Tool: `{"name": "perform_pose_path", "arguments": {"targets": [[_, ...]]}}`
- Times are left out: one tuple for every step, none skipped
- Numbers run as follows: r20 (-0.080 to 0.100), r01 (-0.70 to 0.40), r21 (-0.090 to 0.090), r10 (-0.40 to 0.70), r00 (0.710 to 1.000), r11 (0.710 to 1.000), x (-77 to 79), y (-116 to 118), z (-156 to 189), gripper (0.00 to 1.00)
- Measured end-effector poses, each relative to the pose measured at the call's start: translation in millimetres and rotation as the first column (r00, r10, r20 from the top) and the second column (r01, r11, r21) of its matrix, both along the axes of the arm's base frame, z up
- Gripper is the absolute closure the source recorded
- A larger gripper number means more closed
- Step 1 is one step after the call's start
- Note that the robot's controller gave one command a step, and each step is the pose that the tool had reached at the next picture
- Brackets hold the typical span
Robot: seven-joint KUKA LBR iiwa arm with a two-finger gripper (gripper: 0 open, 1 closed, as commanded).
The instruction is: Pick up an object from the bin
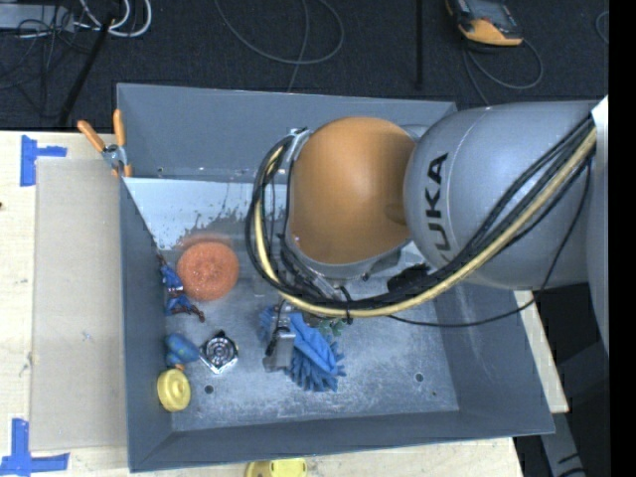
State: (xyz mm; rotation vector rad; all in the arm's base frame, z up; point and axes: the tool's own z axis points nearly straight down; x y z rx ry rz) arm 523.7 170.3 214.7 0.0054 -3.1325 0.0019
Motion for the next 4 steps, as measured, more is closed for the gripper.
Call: {"name": "perform_pose_path", "arguments": {"targets": [[0.008,0.005,0.001,-0.005,1.000,1.000,1.8,-1.0,4.4,0.00],[0.009,-0.058,0.002,0.058,0.998,0.998,7.3,-28.1,-16.1,0.00],[0.010,-0.122,0.001,0.122,0.992,0.993,15.6,-51.8,-54.1,0.00],[0.007,-0.136,0.001,0.136,0.991,0.991,23.7,-56.4,-79.1,0.00]]}}
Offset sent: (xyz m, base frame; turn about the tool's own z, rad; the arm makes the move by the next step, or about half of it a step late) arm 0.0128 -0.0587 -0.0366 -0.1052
